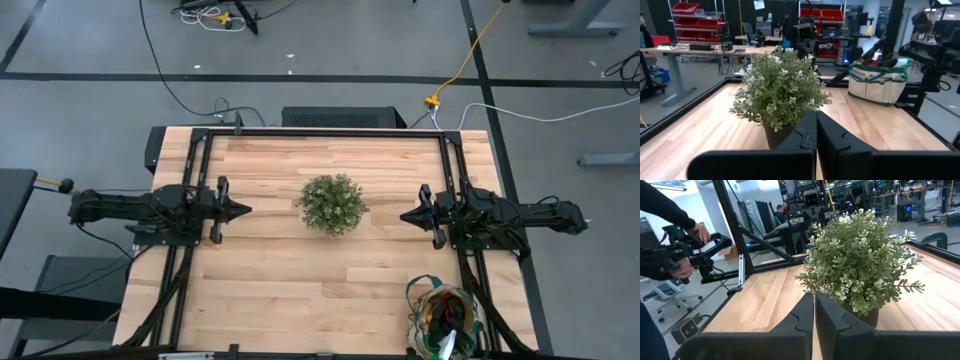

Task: Pick & Place Garden tools in Gardening bag
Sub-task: Return to Home Position

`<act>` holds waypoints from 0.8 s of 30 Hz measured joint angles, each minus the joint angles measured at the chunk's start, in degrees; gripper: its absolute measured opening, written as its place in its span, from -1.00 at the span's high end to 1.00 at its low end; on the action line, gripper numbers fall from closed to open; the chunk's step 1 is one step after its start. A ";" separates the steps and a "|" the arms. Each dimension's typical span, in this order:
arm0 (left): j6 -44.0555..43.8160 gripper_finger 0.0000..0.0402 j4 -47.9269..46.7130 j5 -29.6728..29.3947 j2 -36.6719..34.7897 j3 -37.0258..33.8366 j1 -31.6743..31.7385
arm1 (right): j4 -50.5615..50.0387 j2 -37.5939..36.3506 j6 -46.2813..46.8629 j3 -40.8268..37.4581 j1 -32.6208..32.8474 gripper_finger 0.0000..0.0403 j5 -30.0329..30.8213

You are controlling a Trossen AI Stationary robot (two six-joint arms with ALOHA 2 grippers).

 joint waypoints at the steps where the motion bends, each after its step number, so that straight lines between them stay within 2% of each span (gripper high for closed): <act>1: 0.00 0.99 0.03 0.00 -1.08 -0.76 0.00 | 0.02 0.00 0.00 0.00 0.00 0.91 0.00; 7: -1.27 0.99 0.11 0.65 -6.66 -4.60 -0.02 | 0.00 0.00 0.00 0.00 0.00 0.91 0.00; 16: -1.15 0.99 -0.76 2.60 -6.76 -4.80 -0.04 | 0.00 0.00 0.00 0.00 0.00 0.91 0.00; 24: -7.22 0.88 -1.01 4.38 -6.60 -4.84 -0.04 | 0.00 0.00 0.00 0.00 0.00 0.91 0.00</act>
